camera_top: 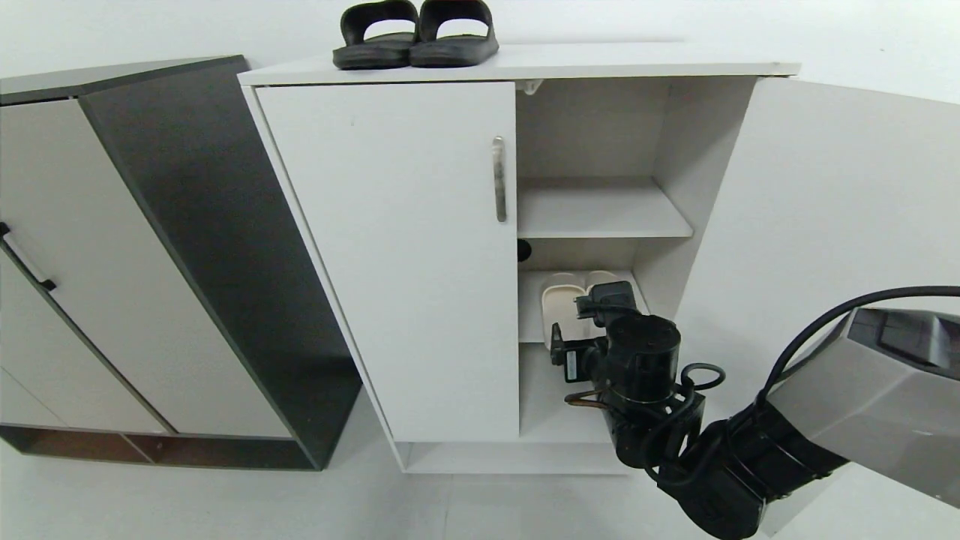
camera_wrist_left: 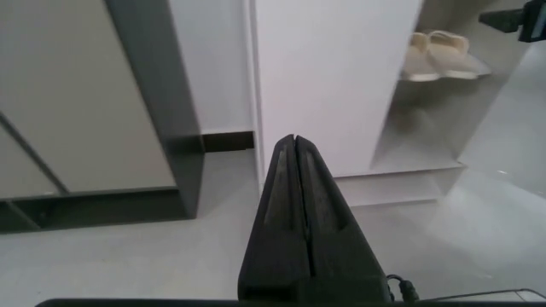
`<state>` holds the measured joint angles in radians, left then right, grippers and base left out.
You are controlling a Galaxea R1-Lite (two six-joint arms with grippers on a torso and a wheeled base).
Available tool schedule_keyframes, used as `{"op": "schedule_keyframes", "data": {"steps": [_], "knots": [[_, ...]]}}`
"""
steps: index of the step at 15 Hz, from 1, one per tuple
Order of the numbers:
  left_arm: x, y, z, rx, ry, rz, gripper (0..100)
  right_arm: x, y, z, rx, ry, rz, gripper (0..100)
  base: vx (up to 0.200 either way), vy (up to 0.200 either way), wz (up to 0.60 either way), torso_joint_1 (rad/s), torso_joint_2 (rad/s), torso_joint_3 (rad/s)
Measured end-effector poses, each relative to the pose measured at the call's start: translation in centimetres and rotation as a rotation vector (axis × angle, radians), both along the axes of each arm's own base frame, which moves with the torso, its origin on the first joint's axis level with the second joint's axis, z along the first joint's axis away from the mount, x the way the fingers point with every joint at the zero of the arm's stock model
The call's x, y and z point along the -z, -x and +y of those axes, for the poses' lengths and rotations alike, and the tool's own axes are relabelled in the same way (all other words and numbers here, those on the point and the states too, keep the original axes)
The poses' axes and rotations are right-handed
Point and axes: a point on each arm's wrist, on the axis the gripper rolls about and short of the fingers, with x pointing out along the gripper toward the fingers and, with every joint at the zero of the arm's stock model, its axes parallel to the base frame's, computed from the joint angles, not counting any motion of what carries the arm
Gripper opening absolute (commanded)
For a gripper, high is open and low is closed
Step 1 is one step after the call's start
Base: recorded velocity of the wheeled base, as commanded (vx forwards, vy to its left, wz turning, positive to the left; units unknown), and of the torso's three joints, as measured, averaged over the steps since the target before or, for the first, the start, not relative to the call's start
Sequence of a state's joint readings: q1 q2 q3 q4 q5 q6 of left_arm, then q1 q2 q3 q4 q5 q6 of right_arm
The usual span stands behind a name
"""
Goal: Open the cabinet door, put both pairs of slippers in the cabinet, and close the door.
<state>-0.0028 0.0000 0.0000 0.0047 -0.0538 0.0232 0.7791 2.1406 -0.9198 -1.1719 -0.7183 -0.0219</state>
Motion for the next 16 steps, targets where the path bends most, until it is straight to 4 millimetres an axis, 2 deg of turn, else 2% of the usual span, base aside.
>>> {"op": "schedule_keyframes", "data": {"steps": [11, 16], "knots": [[0.00, 0.00, 0.00, 0.000, 0.000, 0.000, 0, 0.40, 0.29, -0.31, -0.002, 0.040, -0.013, 100, 0.000, 0.200, 0.00, 0.001, 0.00, 0.002], [-0.01, 0.00, 0.00, -0.001, 0.002, -0.001, 0, 0.64, 0.30, -0.28, -0.004, 0.046, -0.010, 100, 0.000, 0.000, 0.00, 0.000, 0.00, 0.000]]}}
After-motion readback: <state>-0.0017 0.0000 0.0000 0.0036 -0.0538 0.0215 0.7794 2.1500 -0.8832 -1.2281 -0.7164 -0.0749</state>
